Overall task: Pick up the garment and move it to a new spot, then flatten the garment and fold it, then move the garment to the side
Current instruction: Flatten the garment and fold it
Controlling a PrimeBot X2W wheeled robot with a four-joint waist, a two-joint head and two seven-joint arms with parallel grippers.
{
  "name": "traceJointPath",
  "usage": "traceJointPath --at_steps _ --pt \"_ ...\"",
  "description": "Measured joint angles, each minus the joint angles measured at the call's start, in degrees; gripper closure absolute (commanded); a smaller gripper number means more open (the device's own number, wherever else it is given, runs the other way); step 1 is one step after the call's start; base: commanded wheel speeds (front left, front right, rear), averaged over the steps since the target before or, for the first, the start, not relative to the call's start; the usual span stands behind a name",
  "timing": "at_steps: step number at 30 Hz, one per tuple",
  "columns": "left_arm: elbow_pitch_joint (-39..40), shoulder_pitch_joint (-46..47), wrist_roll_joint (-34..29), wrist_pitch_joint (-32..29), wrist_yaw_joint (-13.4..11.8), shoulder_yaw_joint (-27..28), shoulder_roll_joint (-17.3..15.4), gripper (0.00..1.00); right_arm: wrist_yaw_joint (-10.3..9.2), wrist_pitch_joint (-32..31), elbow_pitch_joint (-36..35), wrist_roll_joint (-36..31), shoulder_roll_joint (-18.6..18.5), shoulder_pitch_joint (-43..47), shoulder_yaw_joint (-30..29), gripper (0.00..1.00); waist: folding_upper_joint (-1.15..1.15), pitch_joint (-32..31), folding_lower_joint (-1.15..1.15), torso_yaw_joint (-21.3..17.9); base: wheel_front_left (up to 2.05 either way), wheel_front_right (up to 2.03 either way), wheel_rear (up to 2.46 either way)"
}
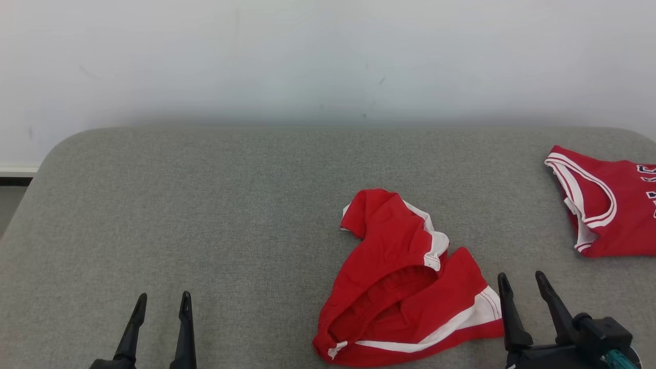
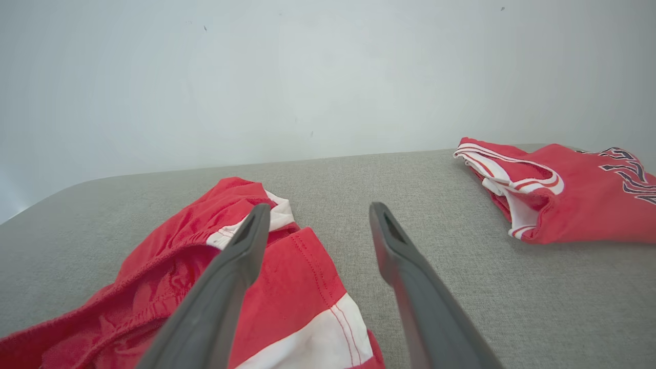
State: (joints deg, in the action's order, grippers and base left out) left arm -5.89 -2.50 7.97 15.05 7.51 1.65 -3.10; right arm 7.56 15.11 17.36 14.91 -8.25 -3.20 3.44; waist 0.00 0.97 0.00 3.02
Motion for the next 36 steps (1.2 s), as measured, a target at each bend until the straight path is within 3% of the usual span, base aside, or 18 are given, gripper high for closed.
traceJointPath --at_steps 9,18,27,36 --pt "0.64 -0.03 -0.10 0.00 0.00 0.15 0.07 0.00 -0.01 0.01 -9.18 -1.26 3.10 5.47 -2.80 0.00 0.00 -0.08 0.00 -0.72 0.00 0.00 0.00" --pt "0.88 0.08 -0.48 0.00 0.00 -1.01 0.09 0.00 -0.01 0.00 -10.38 -1.40 3.74 5.70 -1.88 0.00 0.00 0.44 0.00 -2.02 0.00 0.00 0.00" --pt "-2.65 9.01 -0.83 0.00 0.00 -13.28 -1.41 0.00 -0.01 0.00 -10.47 -1.42 3.77 4.16 -0.94 0.00 0.00 1.83 0.00 -3.59 0.00 0.00 0.00" --pt "-10.82 21.51 -0.35 0.00 0.01 -27.19 -2.93 0.00 -0.01 0.01 -9.98 -1.33 4.07 2.01 0.30 0.00 0.00 3.95 0.00 -7.76 0.00 0.00 0.00"
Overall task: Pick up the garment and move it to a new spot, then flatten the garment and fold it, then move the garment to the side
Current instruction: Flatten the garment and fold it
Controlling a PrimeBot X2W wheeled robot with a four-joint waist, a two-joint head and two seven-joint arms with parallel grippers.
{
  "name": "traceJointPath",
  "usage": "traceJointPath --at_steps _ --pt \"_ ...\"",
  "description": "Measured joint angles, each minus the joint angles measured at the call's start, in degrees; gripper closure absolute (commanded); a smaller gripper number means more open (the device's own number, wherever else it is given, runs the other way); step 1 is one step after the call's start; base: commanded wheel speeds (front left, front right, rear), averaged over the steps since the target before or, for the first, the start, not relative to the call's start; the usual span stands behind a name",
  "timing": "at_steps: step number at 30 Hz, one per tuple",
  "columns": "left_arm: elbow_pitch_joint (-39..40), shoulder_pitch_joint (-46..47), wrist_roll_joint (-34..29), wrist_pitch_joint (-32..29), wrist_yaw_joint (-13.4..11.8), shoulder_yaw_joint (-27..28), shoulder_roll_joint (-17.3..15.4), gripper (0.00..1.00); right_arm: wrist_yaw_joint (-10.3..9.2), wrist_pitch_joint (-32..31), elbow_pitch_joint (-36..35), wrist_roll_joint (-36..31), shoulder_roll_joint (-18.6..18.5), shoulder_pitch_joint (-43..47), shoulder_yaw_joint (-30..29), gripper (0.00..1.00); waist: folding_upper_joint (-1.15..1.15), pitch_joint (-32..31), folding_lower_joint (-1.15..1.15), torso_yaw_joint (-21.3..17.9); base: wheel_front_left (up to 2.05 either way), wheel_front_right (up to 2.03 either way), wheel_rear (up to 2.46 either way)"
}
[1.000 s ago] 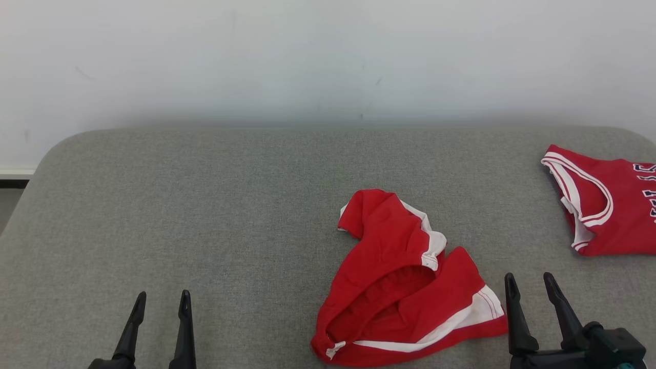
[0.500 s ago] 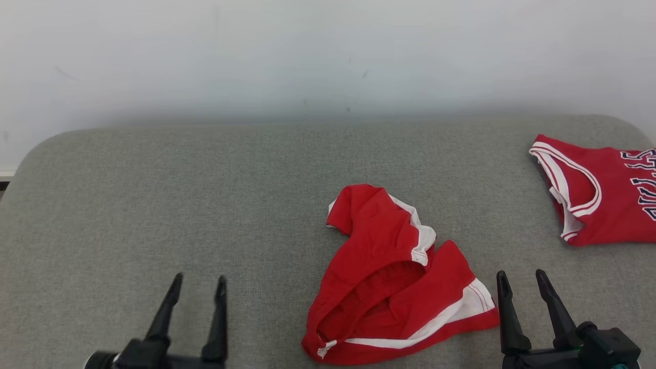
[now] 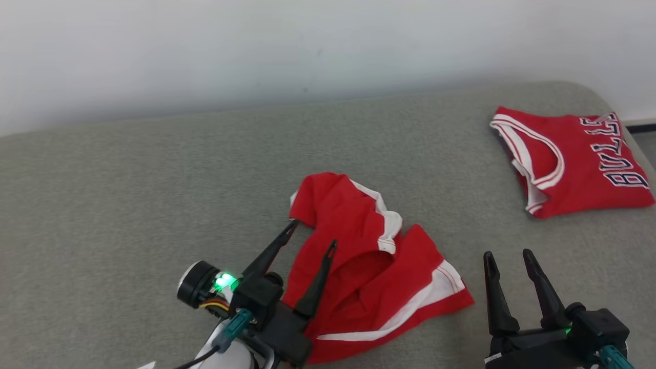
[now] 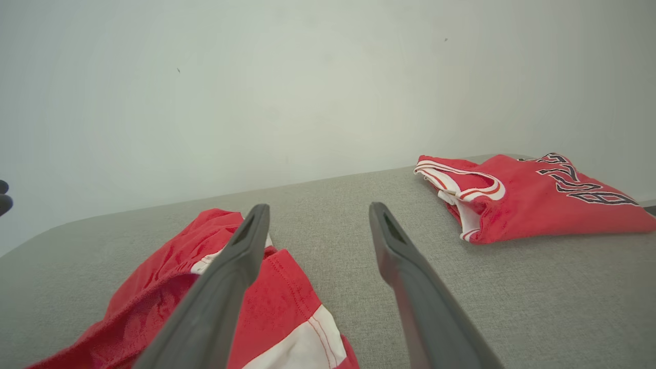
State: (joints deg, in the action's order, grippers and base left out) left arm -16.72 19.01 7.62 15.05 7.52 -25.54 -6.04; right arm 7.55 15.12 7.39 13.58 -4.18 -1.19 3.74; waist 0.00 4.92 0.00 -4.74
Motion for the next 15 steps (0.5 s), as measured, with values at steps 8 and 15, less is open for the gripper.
traceJointPath --at_steps 8,15 --pt "-9.80 7.33 1.10 0.00 0.00 -8.98 -2.03 0.00 0.00 0.00 -0.12 0.37 0.36 -1.42 -0.36 0.00 0.00 3.28 0.00 -6.09 0.00 0.00 0.00" --pt "-15.94 11.00 1.02 0.00 0.01 -11.12 -2.91 0.00 0.00 0.00 -0.29 0.43 0.71 -2.47 -0.02 0.00 0.00 5.38 0.00 -10.41 0.00 0.00 0.00"
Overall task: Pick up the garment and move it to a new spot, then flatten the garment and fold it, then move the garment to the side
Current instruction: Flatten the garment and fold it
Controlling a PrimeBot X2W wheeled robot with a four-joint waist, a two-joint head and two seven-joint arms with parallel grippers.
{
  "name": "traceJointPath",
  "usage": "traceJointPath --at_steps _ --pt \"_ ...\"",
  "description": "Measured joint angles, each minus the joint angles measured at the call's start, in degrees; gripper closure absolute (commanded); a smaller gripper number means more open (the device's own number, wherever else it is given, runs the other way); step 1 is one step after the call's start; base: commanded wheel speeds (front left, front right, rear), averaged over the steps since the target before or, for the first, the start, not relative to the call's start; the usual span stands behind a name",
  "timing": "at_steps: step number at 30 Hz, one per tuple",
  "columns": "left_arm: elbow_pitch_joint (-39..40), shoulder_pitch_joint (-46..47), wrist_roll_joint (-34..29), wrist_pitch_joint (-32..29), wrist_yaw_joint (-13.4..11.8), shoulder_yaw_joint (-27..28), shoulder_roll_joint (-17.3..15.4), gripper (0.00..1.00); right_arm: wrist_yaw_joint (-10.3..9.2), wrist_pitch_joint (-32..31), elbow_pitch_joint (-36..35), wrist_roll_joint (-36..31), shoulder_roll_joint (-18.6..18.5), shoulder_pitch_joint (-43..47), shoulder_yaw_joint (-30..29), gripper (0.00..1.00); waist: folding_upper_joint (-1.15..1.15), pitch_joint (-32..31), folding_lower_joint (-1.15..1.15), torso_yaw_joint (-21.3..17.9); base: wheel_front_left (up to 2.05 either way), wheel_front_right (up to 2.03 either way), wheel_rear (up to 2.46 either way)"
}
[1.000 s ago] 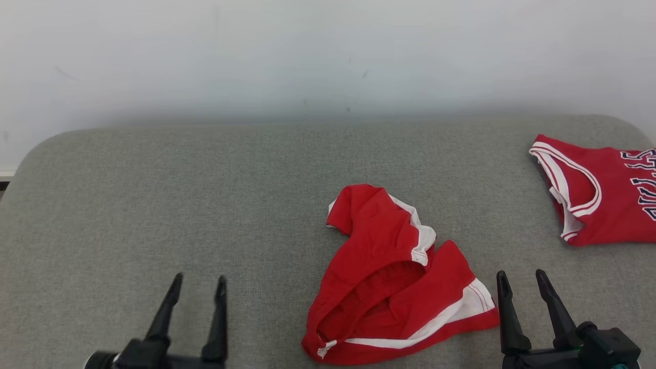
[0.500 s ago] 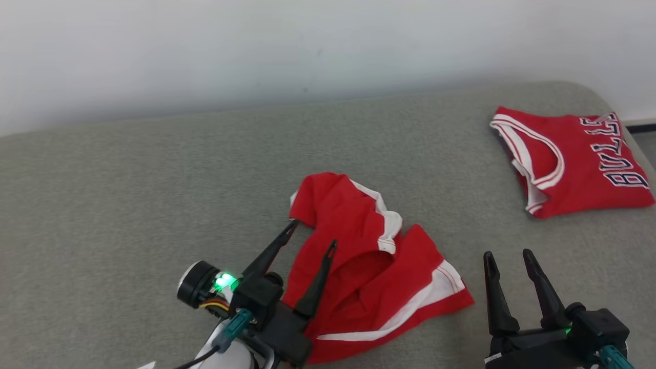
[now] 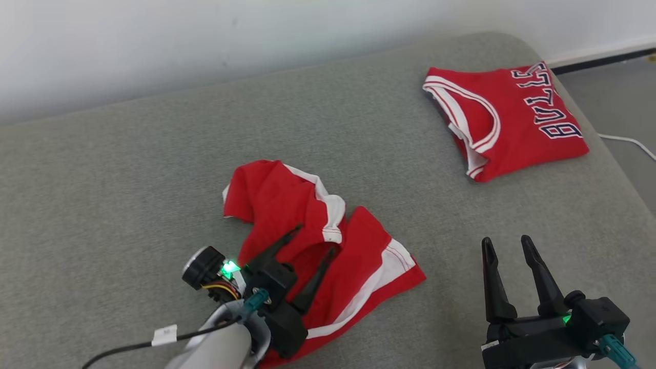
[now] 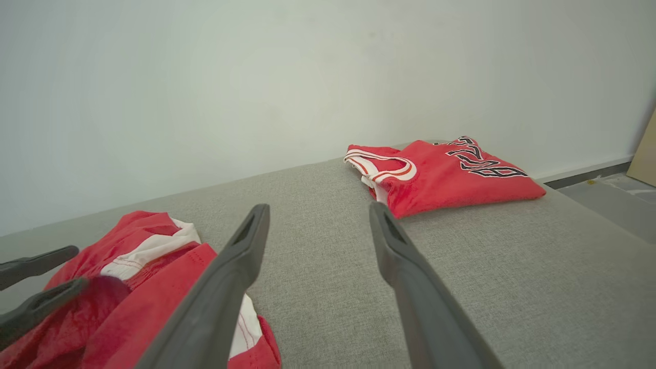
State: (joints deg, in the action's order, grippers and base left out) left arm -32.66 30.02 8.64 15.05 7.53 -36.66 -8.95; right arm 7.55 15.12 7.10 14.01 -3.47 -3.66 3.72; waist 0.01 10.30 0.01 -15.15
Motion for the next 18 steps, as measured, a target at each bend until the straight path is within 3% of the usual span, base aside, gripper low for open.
traceJointPath --at_steps 4,6,7,9,18 --pt "-4.01 2.35 -1.23 0.00 0.00 -0.53 0.05 0.00 0.00 -0.01 0.02 0.00 0.07 -0.44 0.13 0.00 0.00 1.01 0.00 -1.75 0.00 0.00 0.00" --pt "-6.78 3.78 -2.60 0.00 0.00 -1.81 0.00 0.40 0.00 -0.01 0.01 -0.07 0.11 -0.70 0.18 0.00 0.00 1.52 0.00 -2.28 0.00 0.00 0.00" --pt "-7.39 4.29 -2.90 0.00 0.00 -2.00 0.13 0.65 0.00 0.00 -0.03 -0.07 0.14 -0.80 0.23 0.00 0.00 1.75 0.00 -2.49 0.00 0.00 0.00" --pt "-8.18 5.29 -2.75 0.00 -0.01 -1.87 0.96 1.00 0.00 -0.01 -0.27 -0.08 0.25 -0.87 0.15 0.00 0.00 2.24 0.00 -2.75 0.00 0.00 0.00" --pt "-3.74 9.60 -1.09 0.00 -0.48 2.64 0.15 1.00 0.00 -0.01 -0.43 -0.35 0.45 -0.85 -0.57 0.00 0.00 2.51 0.00 -1.10 0.00 0.00 0.00"
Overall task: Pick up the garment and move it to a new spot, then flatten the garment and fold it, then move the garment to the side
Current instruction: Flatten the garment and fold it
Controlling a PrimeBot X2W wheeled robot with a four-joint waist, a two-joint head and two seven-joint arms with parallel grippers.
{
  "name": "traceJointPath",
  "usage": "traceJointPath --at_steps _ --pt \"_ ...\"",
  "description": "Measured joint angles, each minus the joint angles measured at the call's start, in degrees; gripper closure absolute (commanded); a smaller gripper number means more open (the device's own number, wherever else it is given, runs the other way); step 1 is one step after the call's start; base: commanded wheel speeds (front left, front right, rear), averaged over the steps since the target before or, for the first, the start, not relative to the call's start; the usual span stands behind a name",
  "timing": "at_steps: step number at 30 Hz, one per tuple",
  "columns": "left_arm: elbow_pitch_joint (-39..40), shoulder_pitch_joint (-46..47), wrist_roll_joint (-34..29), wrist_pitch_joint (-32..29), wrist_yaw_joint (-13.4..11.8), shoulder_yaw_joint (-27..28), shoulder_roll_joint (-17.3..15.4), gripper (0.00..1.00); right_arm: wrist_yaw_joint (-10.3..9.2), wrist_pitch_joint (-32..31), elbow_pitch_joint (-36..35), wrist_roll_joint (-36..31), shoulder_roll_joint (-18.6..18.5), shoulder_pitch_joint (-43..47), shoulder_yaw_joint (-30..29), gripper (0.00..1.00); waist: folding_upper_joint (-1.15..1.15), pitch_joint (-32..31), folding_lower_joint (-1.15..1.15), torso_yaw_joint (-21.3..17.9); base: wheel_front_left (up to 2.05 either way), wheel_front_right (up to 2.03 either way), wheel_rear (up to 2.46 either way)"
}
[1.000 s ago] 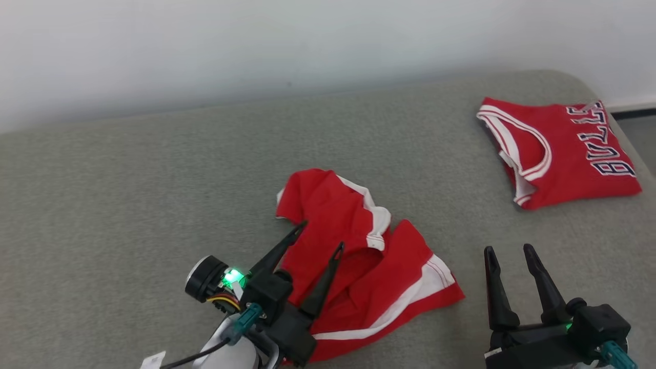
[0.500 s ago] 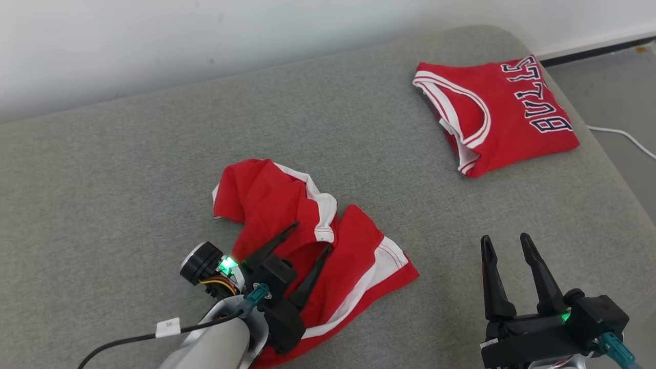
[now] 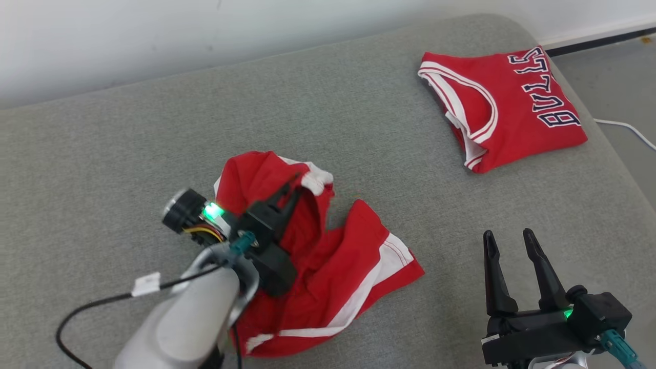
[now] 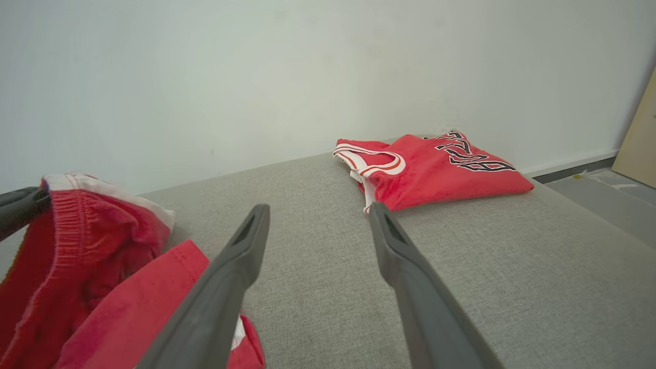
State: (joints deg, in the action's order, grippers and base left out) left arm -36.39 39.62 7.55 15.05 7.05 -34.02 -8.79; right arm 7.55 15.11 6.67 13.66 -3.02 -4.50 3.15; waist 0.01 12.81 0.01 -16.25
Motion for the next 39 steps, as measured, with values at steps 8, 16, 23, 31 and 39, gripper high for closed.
traceJointPath --at_steps 8,16,23,31,39 --pt "3.59 1.80 2.56 0.00 -0.63 8.13 -7.72 1.00 0.00 0.00 0.33 -0.08 0.04 -0.05 0.21 0.00 0.00 -0.94 0.00 1.98 0.00 0.00 0.00" --pt "4.80 -3.69 5.71 0.00 -1.76 15.14 -14.21 1.00 0.00 0.00 0.46 -0.05 0.05 0.09 -0.14 0.00 0.00 -0.37 -0.01 2.30 0.00 0.00 0.00" --pt "3.90 -10.53 7.01 0.00 -3.00 18.11 -14.16 0.00 0.00 0.00 1.42 -0.12 0.09 0.00 -0.16 0.00 0.00 -0.52 0.00 3.83 0.00 0.00 0.00" --pt "9.59 -16.63 7.26 0.00 -3.75 21.39 -11.39 0.00 0.00 0.01 1.80 -0.43 0.08 0.53 -0.38 0.00 0.00 -2.68 -0.01 6.49 0.00 0.00 0.00" --pt "20.81 -24.76 7.14 0.00 -5.49 25.66 -7.69 0.00 0.00 0.01 1.78 -0.60 -0.31 2.18 -0.69 0.00 -0.01 -5.11 -0.01 10.32 0.00 0.00 0.00"
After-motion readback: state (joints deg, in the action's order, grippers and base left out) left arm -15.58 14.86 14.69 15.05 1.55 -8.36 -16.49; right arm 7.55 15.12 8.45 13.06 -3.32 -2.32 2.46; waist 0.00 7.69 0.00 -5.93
